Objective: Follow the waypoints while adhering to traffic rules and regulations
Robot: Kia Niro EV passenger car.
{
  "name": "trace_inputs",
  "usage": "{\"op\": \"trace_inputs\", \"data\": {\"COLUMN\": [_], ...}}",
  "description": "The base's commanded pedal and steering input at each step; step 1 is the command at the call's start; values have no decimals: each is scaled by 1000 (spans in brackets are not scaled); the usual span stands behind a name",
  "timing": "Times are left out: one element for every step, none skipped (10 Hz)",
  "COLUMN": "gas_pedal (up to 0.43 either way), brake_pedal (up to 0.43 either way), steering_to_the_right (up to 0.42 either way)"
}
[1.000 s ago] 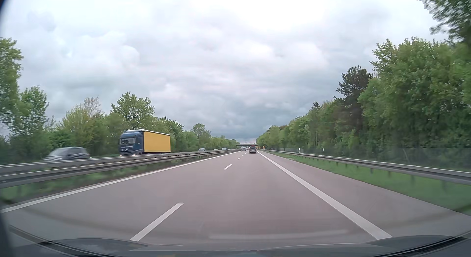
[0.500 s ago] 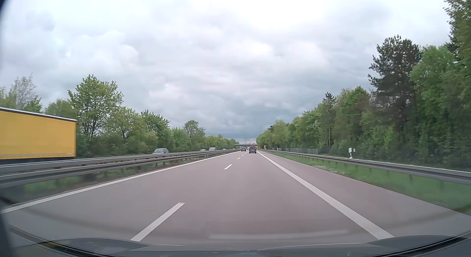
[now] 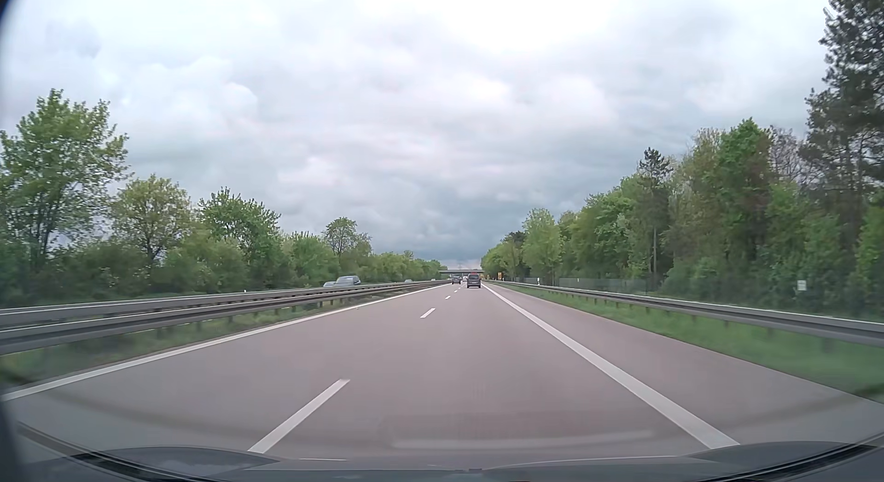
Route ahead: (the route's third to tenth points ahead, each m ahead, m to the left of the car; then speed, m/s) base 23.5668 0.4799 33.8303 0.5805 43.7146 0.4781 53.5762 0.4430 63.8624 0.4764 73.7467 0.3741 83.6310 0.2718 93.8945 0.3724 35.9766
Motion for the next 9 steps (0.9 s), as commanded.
{"op": "trace_inputs", "data": {"gas_pedal": [441,441,441,441,441,441,429,429,421], "brake_pedal": [12,12,12,12,12,12,12,12,12], "steering_to_the_right": [-1,-1,-1,-1,-1,-1,-1,-1,-1]}}
